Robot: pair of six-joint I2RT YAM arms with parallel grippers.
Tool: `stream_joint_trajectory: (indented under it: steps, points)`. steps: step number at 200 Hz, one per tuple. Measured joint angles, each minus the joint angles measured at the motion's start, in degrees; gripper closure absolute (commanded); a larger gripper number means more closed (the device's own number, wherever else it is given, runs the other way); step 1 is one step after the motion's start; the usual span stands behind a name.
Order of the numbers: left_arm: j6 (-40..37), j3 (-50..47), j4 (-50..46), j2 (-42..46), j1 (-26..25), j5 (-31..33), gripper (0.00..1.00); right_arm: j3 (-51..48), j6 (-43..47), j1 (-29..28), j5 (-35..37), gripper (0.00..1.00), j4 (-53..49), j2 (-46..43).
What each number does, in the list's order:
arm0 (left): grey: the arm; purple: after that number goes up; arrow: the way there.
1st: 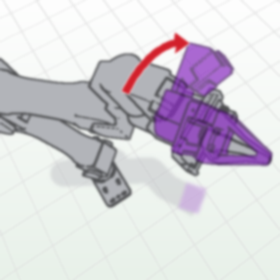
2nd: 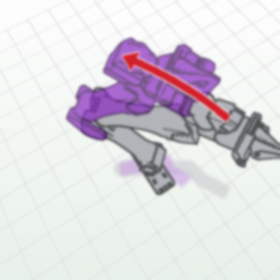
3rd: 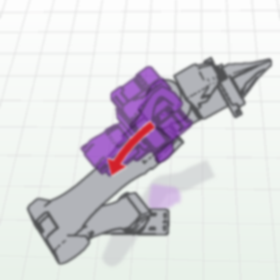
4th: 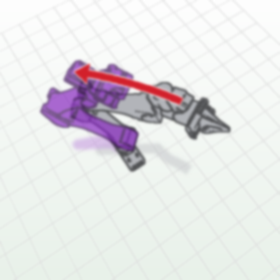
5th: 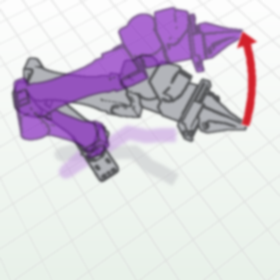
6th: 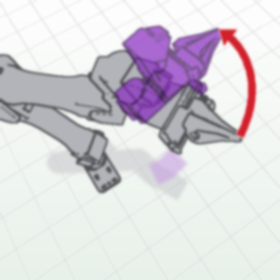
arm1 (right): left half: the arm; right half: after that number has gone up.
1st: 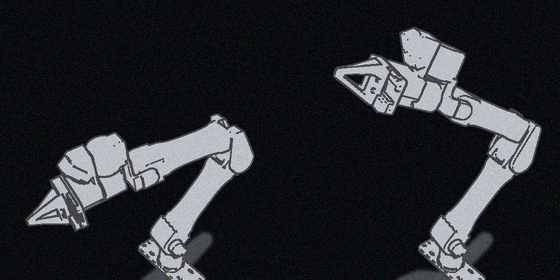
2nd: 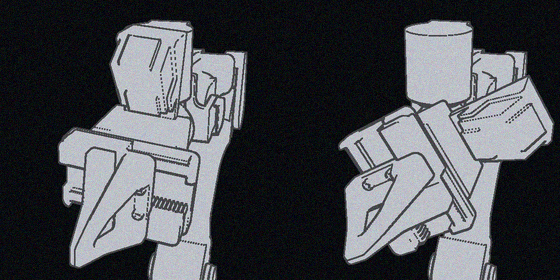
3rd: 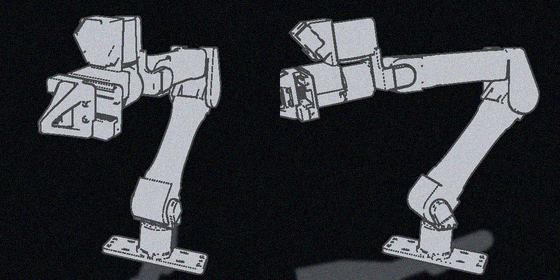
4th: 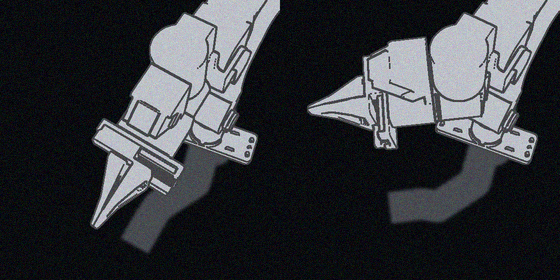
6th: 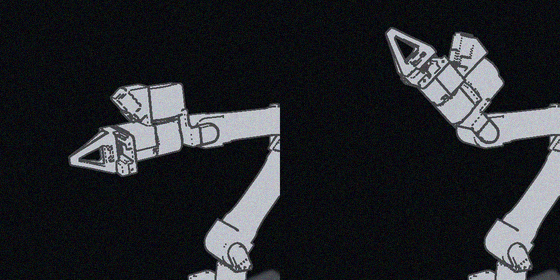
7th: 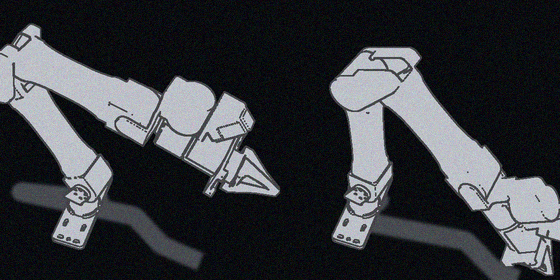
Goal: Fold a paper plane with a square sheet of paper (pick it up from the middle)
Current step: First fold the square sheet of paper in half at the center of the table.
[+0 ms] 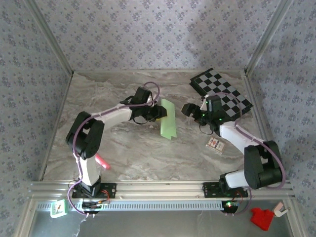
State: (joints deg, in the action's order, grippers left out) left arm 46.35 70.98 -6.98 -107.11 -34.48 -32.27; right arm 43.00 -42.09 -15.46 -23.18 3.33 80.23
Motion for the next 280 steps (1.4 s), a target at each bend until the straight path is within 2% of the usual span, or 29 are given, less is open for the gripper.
stream_joint_trajectory:
  steps: [25, 64, 110, 168, 204, 251, 280]
  points:
    - [0.17, -1.16, 0.46, -2.27, 0.04, 0.24, 0.72, 0.81, 0.37, -3.23, -2.19, 0.36, 0.02, 4.22]
    - [-1.53, -1.55, -0.17, -4.20, 0.26, 1.73, 0.74, 4.96, 1.03, -7.63, -3.85, 0.63, -0.59, 11.69]
    - [-4.24, -1.81, -2.21, -4.83, 0.37, 3.65, 0.76, 7.69, 1.05, -10.16, -2.80, 0.81, -2.29, 17.18]
    - [-5.40, -1.81, -3.23, -6.43, 0.37, 4.63, 0.76, 11.72, 1.36, -11.39, -2.75, 0.84, -5.49, 22.64]
    - [-5.77, -1.81, -3.96, -6.69, 0.37, 5.01, 0.73, 13.94, 1.66, -12.55, -1.97, 0.85, -8.92, 25.44]
    - [-5.84, -1.14, -4.94, -6.67, 0.35, 5.57, 0.64, 16.44, 1.60, -13.46, -0.24, 0.85, -12.41, 26.86]
    - [-6.12, -0.59, -7.93, -5.60, 0.31, 8.33, 0.54, 16.96, 0.98, -13.57, 0.26, 0.84, -13.29, 27.08]
